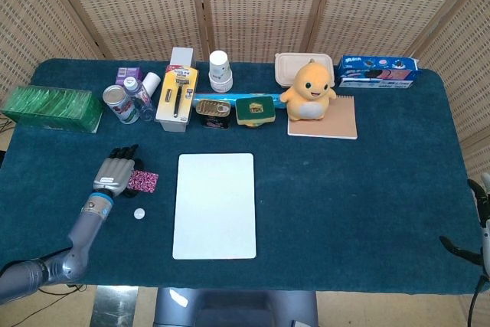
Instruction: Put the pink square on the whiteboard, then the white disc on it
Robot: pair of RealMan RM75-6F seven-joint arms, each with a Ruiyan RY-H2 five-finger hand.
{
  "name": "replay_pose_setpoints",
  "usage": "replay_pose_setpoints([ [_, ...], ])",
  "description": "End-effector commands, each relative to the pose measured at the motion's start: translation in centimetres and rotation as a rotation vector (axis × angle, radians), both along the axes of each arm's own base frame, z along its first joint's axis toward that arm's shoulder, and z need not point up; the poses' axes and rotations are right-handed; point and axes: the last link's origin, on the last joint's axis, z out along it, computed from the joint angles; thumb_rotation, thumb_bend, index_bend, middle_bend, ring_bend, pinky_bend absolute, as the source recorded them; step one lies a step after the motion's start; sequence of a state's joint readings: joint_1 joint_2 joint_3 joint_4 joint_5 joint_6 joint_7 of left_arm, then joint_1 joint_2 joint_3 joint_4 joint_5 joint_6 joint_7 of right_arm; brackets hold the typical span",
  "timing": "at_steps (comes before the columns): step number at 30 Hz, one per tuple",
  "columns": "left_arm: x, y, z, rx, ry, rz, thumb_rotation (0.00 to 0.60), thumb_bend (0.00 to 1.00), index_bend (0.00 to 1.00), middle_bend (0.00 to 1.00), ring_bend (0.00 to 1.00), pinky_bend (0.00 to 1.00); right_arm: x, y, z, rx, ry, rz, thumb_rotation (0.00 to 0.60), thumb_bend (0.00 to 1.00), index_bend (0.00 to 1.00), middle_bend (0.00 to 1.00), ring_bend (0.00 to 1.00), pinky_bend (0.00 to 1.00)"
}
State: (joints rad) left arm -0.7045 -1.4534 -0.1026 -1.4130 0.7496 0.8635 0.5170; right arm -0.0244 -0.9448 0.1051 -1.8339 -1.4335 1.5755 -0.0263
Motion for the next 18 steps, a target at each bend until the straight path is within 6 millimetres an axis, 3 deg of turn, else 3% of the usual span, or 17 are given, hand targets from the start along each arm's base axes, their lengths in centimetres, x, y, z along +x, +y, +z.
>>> replay_pose_setpoints([
  [1,0.1,0.0,0.0,0.000,0.000,0.001,0.600,0.21,0.39,0.00,0.00,0.03,0.0,0.0,0.0,-0.001,-0.001,0.000,0.600,0.02,0.07,0.00,0.00,0.00],
  [18,2.0,0.0,2.6,0.040,-0.053,-0.032,0.600,0.21,0.40,0.00,0.00,0.03,0.0,0.0,0.0,0.005,-0.002,-0.005,0.600,0.02,0.07,0.00,0.00,0.00],
])
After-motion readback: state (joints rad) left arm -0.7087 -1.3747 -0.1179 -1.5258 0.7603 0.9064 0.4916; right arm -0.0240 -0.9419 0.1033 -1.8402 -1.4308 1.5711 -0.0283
